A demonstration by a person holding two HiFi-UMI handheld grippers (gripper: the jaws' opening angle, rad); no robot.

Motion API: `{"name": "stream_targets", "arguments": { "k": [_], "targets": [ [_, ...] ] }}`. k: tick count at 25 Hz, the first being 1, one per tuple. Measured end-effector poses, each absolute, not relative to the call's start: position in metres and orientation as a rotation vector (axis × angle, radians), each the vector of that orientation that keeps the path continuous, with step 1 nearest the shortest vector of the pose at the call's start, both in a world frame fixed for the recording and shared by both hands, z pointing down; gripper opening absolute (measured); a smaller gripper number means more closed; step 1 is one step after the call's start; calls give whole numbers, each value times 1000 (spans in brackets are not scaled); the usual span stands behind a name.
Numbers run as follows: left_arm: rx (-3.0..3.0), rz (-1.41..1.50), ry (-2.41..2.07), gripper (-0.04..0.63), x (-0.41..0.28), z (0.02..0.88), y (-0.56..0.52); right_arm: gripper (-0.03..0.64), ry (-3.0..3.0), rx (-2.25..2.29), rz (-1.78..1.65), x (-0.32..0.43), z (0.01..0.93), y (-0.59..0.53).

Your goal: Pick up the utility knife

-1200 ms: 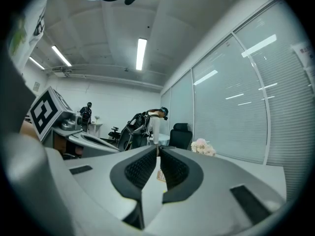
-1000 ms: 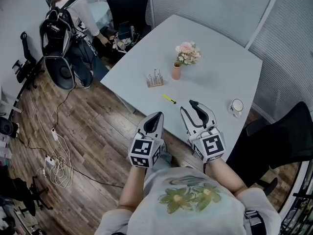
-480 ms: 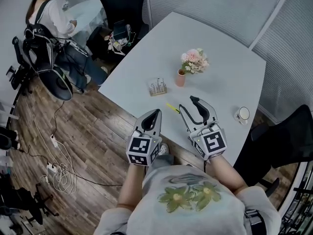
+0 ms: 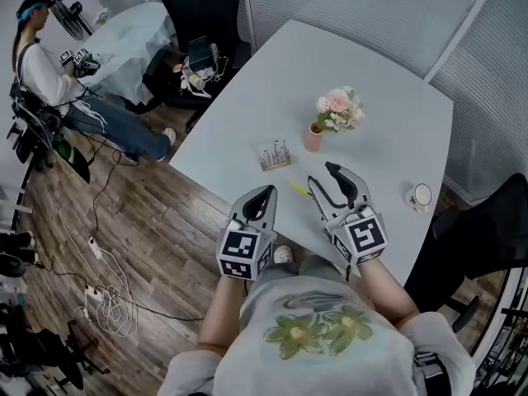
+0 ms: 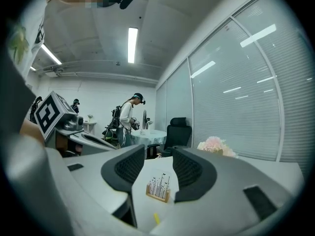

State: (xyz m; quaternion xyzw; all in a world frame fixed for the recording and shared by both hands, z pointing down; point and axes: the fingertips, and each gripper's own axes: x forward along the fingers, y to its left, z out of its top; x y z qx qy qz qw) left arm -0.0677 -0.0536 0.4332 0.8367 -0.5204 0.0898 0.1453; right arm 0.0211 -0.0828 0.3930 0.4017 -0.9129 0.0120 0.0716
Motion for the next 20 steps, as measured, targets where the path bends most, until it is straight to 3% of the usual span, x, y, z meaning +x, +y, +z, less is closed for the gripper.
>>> {"name": "stream_targets", "arguments": {
  "k": [20],
  "targets": [
    [2373,278,-1471,3,-79,459,-79,179,-2608,1044,134,20,477,-102]
  ]
}}
